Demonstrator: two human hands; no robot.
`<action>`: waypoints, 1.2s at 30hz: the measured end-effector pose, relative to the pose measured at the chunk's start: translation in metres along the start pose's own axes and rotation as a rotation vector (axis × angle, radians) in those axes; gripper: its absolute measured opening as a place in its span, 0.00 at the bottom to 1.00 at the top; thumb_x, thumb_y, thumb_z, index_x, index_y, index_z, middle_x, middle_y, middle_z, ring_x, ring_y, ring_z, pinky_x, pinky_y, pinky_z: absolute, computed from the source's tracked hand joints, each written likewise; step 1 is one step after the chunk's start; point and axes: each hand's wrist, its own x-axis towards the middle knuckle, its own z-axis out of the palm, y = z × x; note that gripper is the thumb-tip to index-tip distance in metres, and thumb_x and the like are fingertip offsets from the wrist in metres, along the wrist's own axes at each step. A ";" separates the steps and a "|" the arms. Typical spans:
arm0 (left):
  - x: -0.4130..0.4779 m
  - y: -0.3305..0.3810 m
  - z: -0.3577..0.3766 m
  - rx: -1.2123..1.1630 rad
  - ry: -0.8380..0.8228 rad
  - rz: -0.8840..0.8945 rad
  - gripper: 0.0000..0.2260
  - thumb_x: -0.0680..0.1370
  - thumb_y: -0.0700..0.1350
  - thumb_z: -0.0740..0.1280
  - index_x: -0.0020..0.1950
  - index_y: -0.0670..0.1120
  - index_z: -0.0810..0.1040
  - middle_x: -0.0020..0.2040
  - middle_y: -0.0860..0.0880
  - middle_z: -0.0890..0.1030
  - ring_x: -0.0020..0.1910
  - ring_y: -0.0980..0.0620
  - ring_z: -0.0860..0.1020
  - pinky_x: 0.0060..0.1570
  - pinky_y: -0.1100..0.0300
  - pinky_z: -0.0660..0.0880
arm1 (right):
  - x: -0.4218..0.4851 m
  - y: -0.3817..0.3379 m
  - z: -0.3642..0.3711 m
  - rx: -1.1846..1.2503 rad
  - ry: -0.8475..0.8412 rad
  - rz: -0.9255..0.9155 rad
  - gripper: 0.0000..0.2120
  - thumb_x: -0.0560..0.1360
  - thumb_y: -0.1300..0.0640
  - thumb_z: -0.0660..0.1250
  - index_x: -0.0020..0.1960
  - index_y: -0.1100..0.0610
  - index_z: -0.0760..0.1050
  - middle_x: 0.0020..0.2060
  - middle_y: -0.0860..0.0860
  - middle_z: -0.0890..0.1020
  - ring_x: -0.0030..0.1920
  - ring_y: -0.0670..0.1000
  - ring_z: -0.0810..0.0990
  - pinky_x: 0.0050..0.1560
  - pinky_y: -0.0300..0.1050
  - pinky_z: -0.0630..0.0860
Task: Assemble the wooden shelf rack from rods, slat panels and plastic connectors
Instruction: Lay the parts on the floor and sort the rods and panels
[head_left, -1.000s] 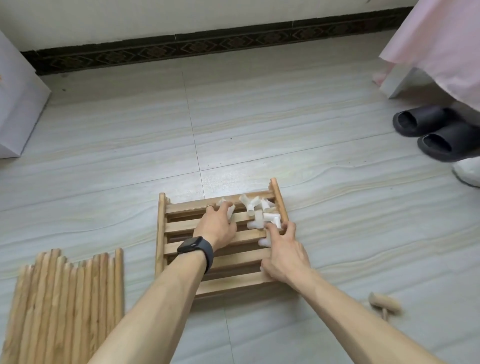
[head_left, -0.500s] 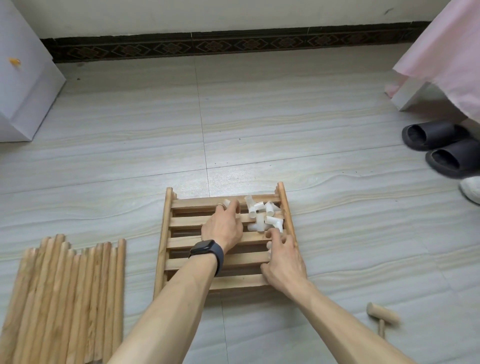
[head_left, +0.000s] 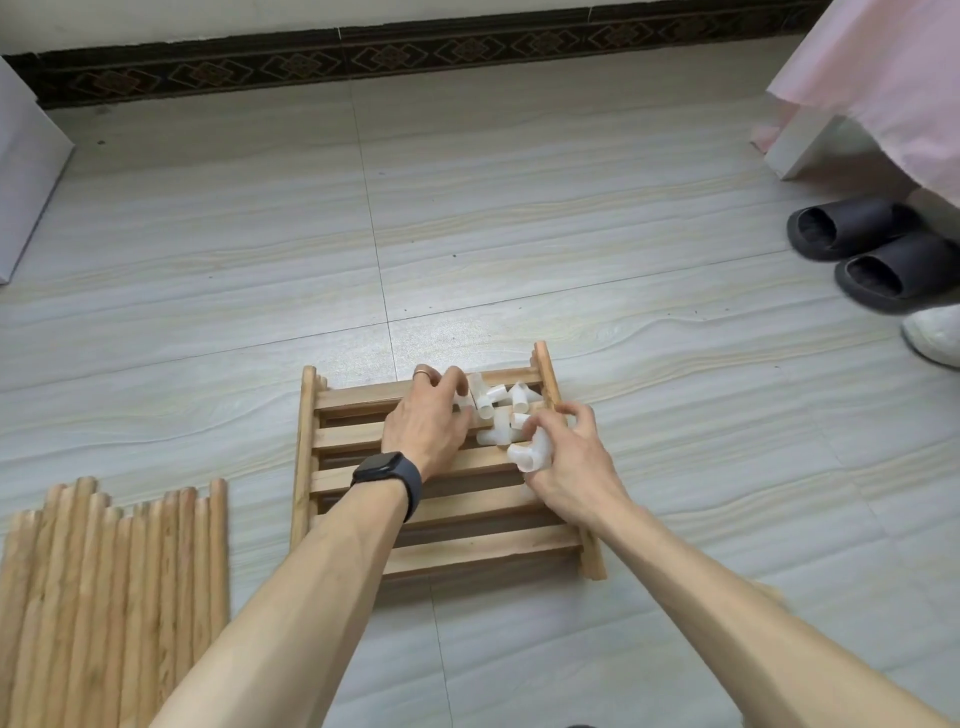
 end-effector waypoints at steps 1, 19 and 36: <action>-0.001 0.001 0.000 0.018 0.012 0.033 0.12 0.81 0.48 0.64 0.64 0.55 0.68 0.60 0.48 0.70 0.41 0.47 0.76 0.38 0.52 0.75 | 0.007 -0.002 -0.003 -0.070 -0.089 0.013 0.21 0.70 0.59 0.70 0.59 0.42 0.72 0.69 0.48 0.59 0.59 0.56 0.77 0.57 0.43 0.73; 0.015 0.007 0.006 -0.161 -0.090 -0.033 0.10 0.80 0.45 0.66 0.60 0.53 0.79 0.65 0.49 0.67 0.49 0.45 0.77 0.52 0.52 0.74 | -0.008 -0.005 0.003 -0.136 -0.069 0.027 0.20 0.71 0.64 0.67 0.60 0.48 0.71 0.55 0.49 0.61 0.39 0.54 0.74 0.47 0.47 0.77; -0.139 -0.108 -0.179 -0.300 0.147 -0.234 0.10 0.74 0.48 0.73 0.53 0.60 0.82 0.58 0.51 0.67 0.51 0.58 0.70 0.52 0.71 0.64 | -0.068 -0.177 -0.025 -0.013 -0.165 -0.285 0.20 0.73 0.57 0.73 0.59 0.41 0.72 0.56 0.48 0.65 0.50 0.52 0.79 0.52 0.50 0.81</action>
